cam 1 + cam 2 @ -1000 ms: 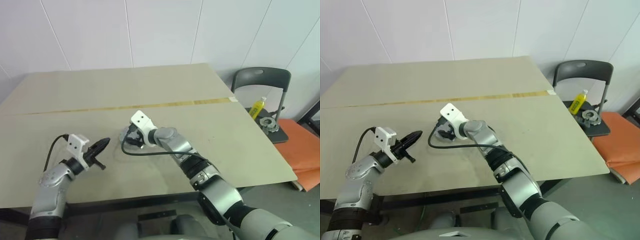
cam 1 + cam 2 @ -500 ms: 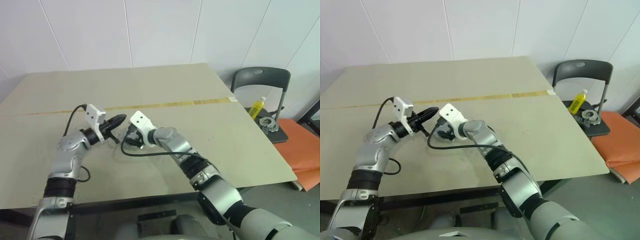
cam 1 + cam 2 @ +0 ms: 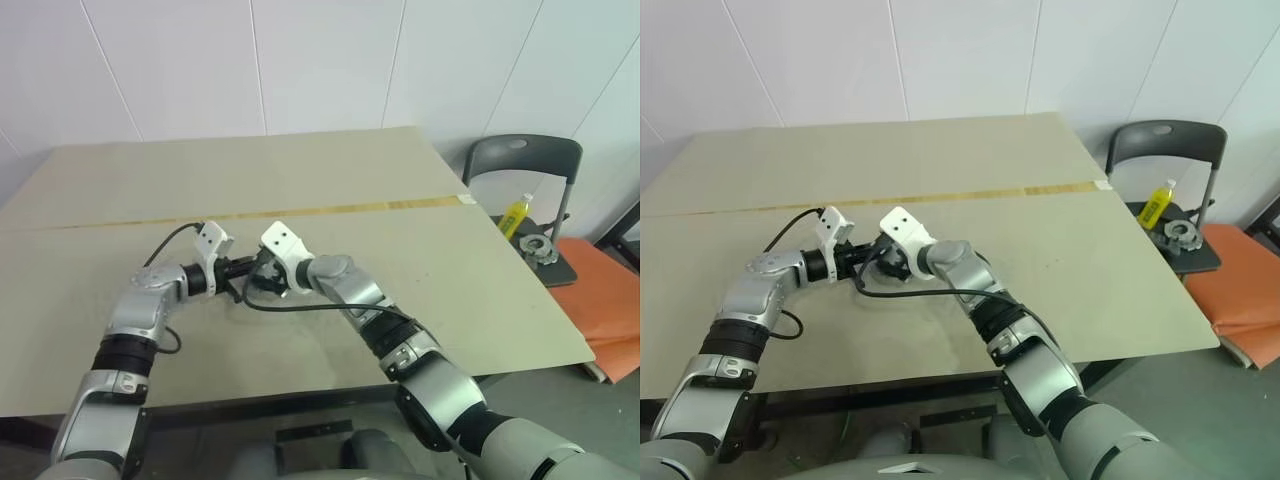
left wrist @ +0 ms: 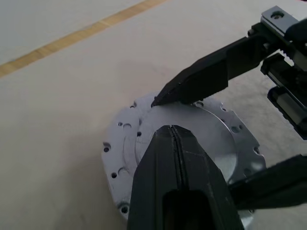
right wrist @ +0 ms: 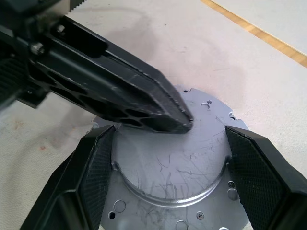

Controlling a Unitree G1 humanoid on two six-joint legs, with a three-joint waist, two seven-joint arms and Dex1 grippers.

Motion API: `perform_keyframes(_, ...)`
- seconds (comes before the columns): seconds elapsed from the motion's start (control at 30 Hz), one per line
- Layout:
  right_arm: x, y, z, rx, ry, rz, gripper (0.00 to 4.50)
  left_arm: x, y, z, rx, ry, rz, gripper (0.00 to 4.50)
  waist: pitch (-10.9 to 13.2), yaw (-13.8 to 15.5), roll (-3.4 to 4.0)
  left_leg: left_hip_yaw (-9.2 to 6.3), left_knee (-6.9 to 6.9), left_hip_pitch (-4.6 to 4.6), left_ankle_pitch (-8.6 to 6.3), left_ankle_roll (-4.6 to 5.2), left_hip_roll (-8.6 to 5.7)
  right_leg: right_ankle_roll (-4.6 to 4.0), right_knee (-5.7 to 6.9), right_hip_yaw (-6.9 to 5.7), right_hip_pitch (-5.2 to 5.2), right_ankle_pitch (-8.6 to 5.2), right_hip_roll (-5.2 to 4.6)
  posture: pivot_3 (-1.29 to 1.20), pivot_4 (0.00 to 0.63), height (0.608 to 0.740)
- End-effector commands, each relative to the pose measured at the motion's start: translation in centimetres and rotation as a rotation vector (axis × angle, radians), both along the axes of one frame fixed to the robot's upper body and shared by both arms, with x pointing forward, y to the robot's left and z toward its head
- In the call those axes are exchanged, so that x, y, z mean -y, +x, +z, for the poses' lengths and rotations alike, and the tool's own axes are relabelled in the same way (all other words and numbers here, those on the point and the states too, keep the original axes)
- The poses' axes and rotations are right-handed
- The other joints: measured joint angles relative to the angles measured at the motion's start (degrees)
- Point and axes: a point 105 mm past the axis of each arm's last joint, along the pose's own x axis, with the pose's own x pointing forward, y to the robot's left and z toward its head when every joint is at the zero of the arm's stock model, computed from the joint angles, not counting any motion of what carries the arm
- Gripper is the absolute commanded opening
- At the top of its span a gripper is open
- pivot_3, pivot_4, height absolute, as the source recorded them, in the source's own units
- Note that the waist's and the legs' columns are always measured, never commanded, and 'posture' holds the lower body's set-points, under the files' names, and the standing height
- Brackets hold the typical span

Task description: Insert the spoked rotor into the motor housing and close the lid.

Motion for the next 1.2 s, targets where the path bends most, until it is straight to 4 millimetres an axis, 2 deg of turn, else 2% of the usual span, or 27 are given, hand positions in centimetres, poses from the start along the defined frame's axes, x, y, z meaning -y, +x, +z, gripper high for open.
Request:
perform_keyframes(0.03,0.4,-0.1,-0.8,-0.065,0.008,-0.030,3.56,0.3,-0.3,-0.2,-0.034,0.022,-0.025,0.00,0.0,0.0,0.00,0.00,0.00,0.00,0.00,0.00,0.00,0.00,0.00,0.00,0.00,0.00,-0.01,0.00,0.000,0.740)
perform_keyframes(0.1,0.4,-0.3,-0.5,-0.090,0.033,-0.024,4.30,0.3,-0.4,-0.3,-0.043,0.021,-0.021,0.00,0.0,0.0,-0.01,0.00,0.00,0.00,0.00,0.00,0.00,0.00,0.00,0.00,0.01,0.00,-0.01,0.00,0.000,0.740)
perform_keyframes(0.13,0.2,-0.4,-0.3,-0.108,0.057,-0.020,4.47,0.3,-0.5,-0.4,-0.048,0.020,-0.016,0.00,0.0,0.0,-0.01,0.00,0.00,0.02,0.00,0.00,0.00,0.00,0.00,0.00,0.01,0.00,-0.01,0.00,0.000,0.740)
perform_keyframes(0.37,-1.3,-2.1,3.0,-0.320,0.296,0.103,4.47,0.3,-0.6,-0.5,-0.054,0.012,0.000,0.00,0.0,-0.2,-0.02,-0.01,-0.03,0.16,0.00,0.00,0.03,-0.01,0.03,0.00,0.11,0.00,0.02,0.00,0.000,0.740)
perform_keyframes(0.47,-0.9,-1.3,4.4,-0.388,0.383,0.056,4.47,0.3,-0.6,-0.6,-0.055,0.016,0.001,0.00,0.0,-0.4,-0.01,0.02,-0.10,0.13,0.00,0.00,0.04,0.02,0.02,0.03,0.03,0.01,0.04,0.00,0.000,0.740)
perform_keyframes(0.6,0.1,-0.3,5.3,-0.408,0.396,0.012,4.47,0.2,-0.6,-0.5,-0.049,0.022,0.000,0.00,0.0,-0.3,0.00,-0.01,-0.14,0.12,0.00,0.00,0.08,0.03,0.05,0.02,-0.02,0.02,0.11,0.00,0.000,0.740)
perform_keyframes(0.83,3.0,1.8,4.5,-0.438,0.354,-0.142,4.47,-0.1,-0.7,-0.6,-0.049,0.028,-0.002,0.00,0.0,-0.2,0.00,0.01,-0.08,0.09,0.00,0.00,0.06,0.01,0.04,0.02,-0.01,0.01,0.07,0.00,0.000,0.740)
perform_keyframes(0.97,3.5,1.8,4.3,-0.490,0.354,-0.174,4.47,-0.1,-1.0,-0.7,-0.060,0.036,-0.021,0.00,0.0,-0.2,0.01,0.01,-0.05,0.06,0.00,0.00,0.05,0.00,0.04,0.03,-0.02,0.00,0.06,0.00,0.000,0.740)
perform_keyframes(1.2,3.9,2.4,4.1,-0.442,0.310,-0.199,4.47,-0.1,-1.5,-1.2,-0.102,0.059,-0.052,0.00,0.0,-0.3,0.01,0.01,-0.11,0.07,0.00,0.00,0.06,0.01,0.04,0.03,-0.05,0.01,0.09,0.00,0.000,0.740)
